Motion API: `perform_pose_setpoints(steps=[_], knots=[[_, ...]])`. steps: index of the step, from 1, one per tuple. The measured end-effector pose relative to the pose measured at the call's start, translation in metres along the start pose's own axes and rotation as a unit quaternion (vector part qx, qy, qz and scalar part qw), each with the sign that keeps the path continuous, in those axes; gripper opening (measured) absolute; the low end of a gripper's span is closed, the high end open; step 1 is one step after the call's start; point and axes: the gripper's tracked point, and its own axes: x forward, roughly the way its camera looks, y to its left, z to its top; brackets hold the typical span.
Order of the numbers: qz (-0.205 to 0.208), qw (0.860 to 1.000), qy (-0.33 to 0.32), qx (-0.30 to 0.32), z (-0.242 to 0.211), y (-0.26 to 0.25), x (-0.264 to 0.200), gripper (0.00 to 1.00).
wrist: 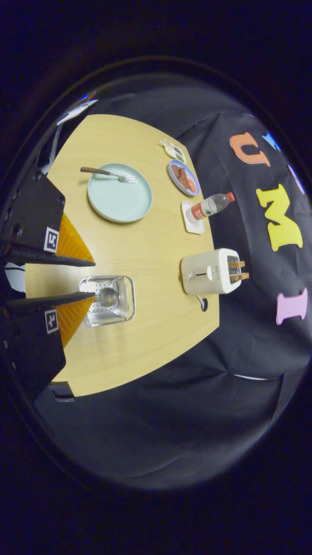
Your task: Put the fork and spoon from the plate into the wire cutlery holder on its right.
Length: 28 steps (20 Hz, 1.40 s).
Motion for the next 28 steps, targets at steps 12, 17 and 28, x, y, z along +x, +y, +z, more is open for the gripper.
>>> perform_pose_setpoints(steps=[12, 17, 28], knots=[[0.059, 0.995, 0.015, -0.078, -0.025, 0.171, 0.035, 0.91], [0.079, 0.993, 0.028, -0.084, -0.041, 0.230, 0.059, 0.95], [0.054, 0.998, 0.041, -0.016, -0.051, 0.264, 0.119, 0.66]])
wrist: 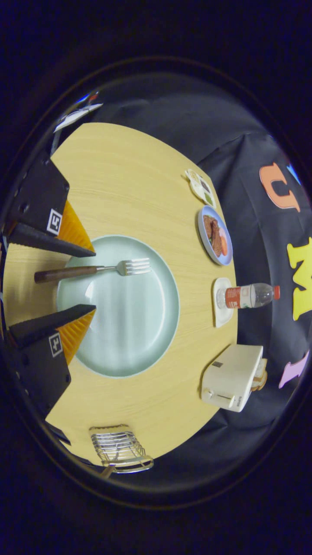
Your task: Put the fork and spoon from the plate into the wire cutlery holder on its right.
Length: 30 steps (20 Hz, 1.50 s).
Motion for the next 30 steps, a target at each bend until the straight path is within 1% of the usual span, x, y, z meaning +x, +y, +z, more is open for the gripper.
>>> perform_pose_setpoints(steps=[1, 4, 5, 6, 7, 9, 11, 12, 15, 16, 18, 21, 25, 30], knots=[[-0.002, 1.000, 0.006, 0.006, 0.001, 0.000, 0.005, 0.63], [0.000, 1.000, 0.024, 0.014, 0.000, 0.004, 0.016, 0.39], [0.000, 0.999, 0.029, 0.013, -0.001, 0.005, 0.019, 0.35], [0.003, 0.999, 0.036, 0.014, -0.003, 0.007, 0.021, 0.26], [0.003, 0.999, 0.042, 0.014, -0.005, 0.007, 0.025, 0.26], [0.008, 0.998, 0.061, 0.014, -0.011, 0.009, 0.030, 0.16], [0.010, 0.998, 0.066, 0.009, -0.008, 0.009, 0.029, 0.14], [0.005, 0.998, 0.062, 0.003, -0.007, 0.006, 0.029, 0.06], [0.017, 0.997, 0.070, -0.007, -0.008, 0.004, 0.028, 0.06], [0.017, 0.997, 0.072, -0.006, -0.004, -0.003, 0.021, 0.01], [0.032, 0.997, 0.071, -0.012, -0.001, -0.007, 0.010, 0.00], [0.047, 0.996, 0.065, -0.038, 0.008, -0.020, -0.010, 0.01], [0.060, 0.995, 0.041, -0.063, 0.028, -0.047, -0.041, 0.01], [0.065, 0.995, 0.020, -0.077, 0.047, -0.097, -0.076, 0.01]])
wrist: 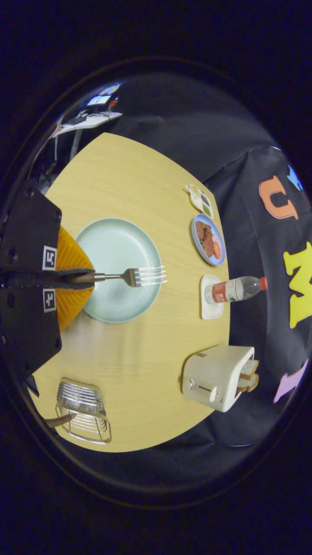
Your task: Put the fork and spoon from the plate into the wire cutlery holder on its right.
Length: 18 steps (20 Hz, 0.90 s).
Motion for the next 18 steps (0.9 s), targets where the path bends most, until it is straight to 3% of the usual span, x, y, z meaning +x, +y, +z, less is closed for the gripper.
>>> perform_pose_setpoints(steps=[12, 18], knots=[[-0.049, 0.995, -0.029, 0.077, -0.020, -0.132, -0.076, 0.01], [-0.071, 0.989, -0.027, 0.128, -0.048, -0.168, -0.098, 0.01]])
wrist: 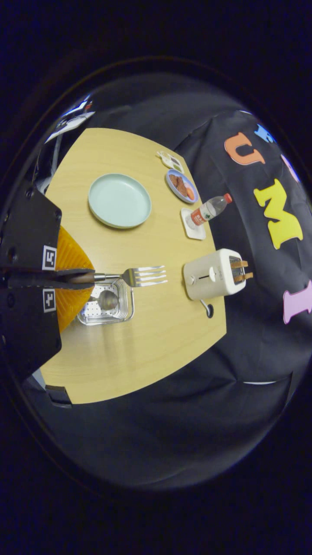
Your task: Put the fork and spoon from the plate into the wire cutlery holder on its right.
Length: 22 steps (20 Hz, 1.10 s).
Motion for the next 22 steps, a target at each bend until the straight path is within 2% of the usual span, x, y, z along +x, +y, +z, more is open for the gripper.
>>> perform_pose_setpoints(steps=[4, 8, 22], knots=[[-0.001, 0.999, 0.021, 0.033, -0.017, -0.009, -0.016, 0.02], [-0.002, 0.998, 0.027, 0.059, -0.012, -0.011, -0.028, 0.05], [-0.022, 0.996, 0.043, 0.069, -0.009, -0.008, -0.032, 0.05]])
